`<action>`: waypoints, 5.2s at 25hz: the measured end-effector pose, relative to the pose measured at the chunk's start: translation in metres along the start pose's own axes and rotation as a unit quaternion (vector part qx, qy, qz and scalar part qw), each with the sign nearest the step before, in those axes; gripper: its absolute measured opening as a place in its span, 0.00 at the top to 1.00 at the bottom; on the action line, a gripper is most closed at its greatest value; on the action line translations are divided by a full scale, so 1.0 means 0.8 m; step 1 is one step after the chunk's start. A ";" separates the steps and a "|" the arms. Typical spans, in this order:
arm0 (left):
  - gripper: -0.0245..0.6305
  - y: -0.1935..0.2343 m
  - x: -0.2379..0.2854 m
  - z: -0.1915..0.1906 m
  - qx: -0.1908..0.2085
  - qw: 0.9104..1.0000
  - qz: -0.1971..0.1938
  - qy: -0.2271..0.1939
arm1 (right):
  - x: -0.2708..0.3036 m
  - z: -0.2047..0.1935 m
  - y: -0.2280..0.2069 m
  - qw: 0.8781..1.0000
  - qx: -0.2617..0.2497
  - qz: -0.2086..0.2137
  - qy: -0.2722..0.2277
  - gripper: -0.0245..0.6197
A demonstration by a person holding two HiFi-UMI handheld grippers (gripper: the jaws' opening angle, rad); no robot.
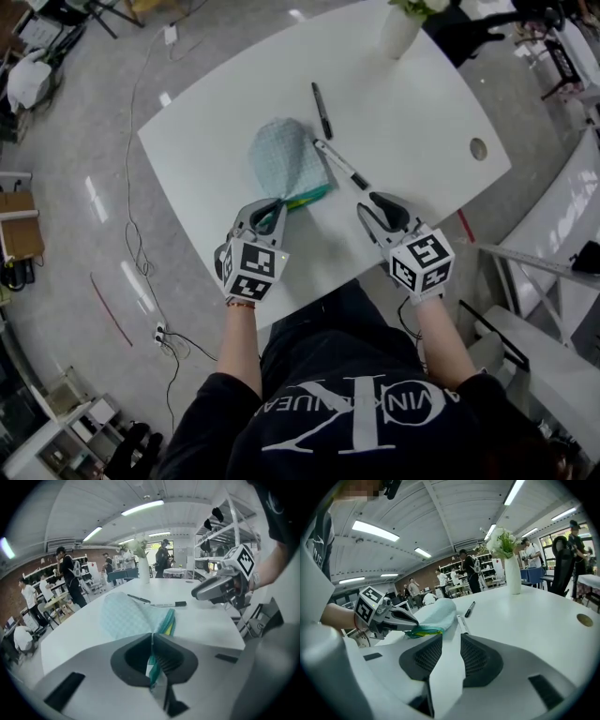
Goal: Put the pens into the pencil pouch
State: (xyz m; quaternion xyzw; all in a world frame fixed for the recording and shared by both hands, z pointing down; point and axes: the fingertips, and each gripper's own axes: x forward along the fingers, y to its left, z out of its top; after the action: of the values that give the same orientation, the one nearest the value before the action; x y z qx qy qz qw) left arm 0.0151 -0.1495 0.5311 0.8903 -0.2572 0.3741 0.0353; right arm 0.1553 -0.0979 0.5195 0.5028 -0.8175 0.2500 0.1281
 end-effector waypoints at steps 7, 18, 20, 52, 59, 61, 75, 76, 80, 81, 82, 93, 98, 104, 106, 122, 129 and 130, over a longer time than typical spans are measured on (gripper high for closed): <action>0.95 0.024 -0.023 0.005 -0.070 0.997 0.026 -0.037 | 0.022 0.007 -0.025 0.998 -0.028 -0.042 0.022 0.75; 0.95 0.065 -0.060 -0.010 -0.135 0.986 0.087 -0.054 | 0.068 -0.011 -0.035 0.989 -0.073 -0.049 0.120 0.74; 0.95 0.071 -0.067 -0.014 -0.153 0.982 0.090 -0.061 | 0.071 -0.015 -0.035 0.986 -0.081 -0.053 0.134 0.75; 0.95 0.075 -0.064 0.016 -0.176 0.976 0.088 -0.090 | 0.024 0.039 0.080 0.992 -0.054 0.098 0.064 0.83; 0.95 0.073 -0.063 0.045 -0.147 0.980 0.076 -0.114 | 0.034 0.027 0.099 0.985 -0.071 0.123 0.097 0.83; 0.95 0.071 -0.064 0.051 -0.140 0.981 0.071 -0.118 | 0.036 0.025 0.100 0.983 -0.076 0.124 0.108 0.83; 0.95 0.041 -0.061 0.070 -0.081 0.988 0.024 -0.129 | 0.053 0.036 0.099 0.978 -0.089 0.129 0.137 0.83; 0.95 0.040 -0.061 0.069 -0.077 0.989 0.024 -0.127 | 0.053 0.036 0.101 0.977 -0.094 0.133 0.139 0.83; 0.95 0.047 -0.065 0.062 -0.074 0.990 0.037 -0.117 | 0.053 0.038 0.108 0.970 -0.112 0.156 0.147 0.83; 0.95 0.048 -0.066 0.061 -0.073 0.990 0.039 -0.117 | 0.053 0.039 0.110 0.969 -0.115 0.159 0.149 0.83; 0.95 0.048 -0.067 0.061 -0.071 0.990 0.039 -0.117 | 0.053 0.039 0.110 0.968 -0.118 0.162 0.152 0.83; 0.95 0.015 -0.070 0.066 -0.019 0.991 -0.018 -0.132 | 0.069 0.051 0.121 0.961 -0.155 0.163 0.160 0.83; 0.95 0.009 -0.074 0.067 -0.017 0.990 -0.035 -0.137 | 0.078 0.059 0.129 0.960 -0.160 0.164 0.158 0.83; 0.95 0.005 -0.081 0.069 -0.026 0.987 -0.054 -0.150 | 0.089 0.068 0.140 0.961 -0.161 0.163 0.156 0.83; 0.95 0.005 -0.083 0.071 -0.034 0.985 -0.059 -0.157 | 0.094 0.070 0.142 0.962 -0.159 0.160 0.152 0.83; 0.95 0.038 -0.099 0.064 -0.100 0.978 -0.019 -0.183 | 0.079 0.064 0.135 0.972 -0.138 0.146 0.119 0.85; 0.95 0.024 -0.099 0.068 -0.092 0.977 -0.035 -0.187 | 0.088 0.072 0.142 0.972 -0.148 0.146 0.114 0.93; 0.95 0.022 -0.099 0.069 -0.091 0.977 -0.037 -0.187 | 0.090 0.072 0.142 0.972 -0.147 0.146 0.114 0.93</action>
State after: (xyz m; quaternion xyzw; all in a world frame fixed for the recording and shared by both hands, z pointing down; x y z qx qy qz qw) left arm -0.0047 -0.1447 0.4348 0.9465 -0.2594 0.1738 0.0813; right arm 0.0235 -0.1414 0.4719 0.3218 -0.8899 0.1988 0.2551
